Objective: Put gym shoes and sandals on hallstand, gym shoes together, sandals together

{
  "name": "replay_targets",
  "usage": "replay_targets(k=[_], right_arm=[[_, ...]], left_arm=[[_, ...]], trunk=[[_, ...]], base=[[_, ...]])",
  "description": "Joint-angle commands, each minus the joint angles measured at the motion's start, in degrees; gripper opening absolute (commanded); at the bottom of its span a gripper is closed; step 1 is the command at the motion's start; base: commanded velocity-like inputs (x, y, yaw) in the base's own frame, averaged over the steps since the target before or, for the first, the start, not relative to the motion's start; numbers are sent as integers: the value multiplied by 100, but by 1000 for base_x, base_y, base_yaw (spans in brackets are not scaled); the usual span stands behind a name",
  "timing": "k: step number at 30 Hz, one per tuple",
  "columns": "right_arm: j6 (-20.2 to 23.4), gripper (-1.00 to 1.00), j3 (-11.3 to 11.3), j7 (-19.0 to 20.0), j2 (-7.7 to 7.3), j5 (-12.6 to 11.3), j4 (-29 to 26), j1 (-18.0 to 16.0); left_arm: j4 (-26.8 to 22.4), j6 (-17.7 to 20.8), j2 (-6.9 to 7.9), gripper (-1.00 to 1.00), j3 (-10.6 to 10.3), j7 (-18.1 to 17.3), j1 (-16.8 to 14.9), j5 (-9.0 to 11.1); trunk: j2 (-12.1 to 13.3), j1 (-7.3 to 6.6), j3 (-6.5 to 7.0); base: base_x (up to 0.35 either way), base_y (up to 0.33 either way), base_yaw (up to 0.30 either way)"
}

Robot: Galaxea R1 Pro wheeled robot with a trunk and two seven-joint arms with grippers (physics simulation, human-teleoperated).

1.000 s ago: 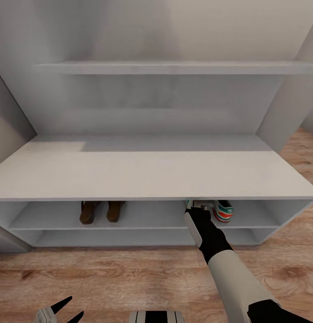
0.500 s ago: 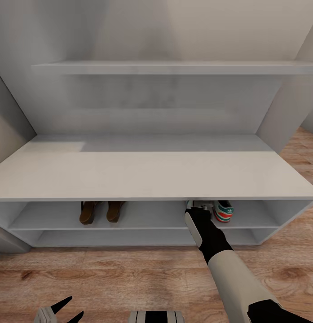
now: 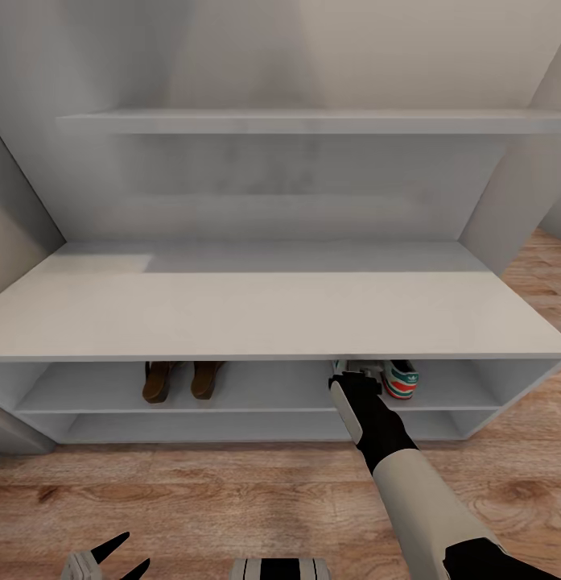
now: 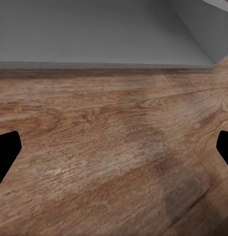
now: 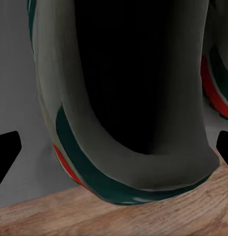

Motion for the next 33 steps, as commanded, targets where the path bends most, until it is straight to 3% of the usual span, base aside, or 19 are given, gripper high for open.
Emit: replay_targets(k=[1,8,33], right_arm=[[12,100,10,-52,0,-53,-5,-3],[12,100,10,-52,0,-53,-5,-3],[12,100,17,-52,0,-53,-5,-3]], left_arm=[[2,-28,-2,100,18,-23,-4,-10],[2,-28,-2,100,18,-23,-4,-10],[2,-28,-2,100,24,-23,-4,-10]], trunk=[[-2,-1,-4],[-2,-1,-4],[-2,-1,-4]], base=[[0,0,0],[-100,0,0],[-327,0,0]])
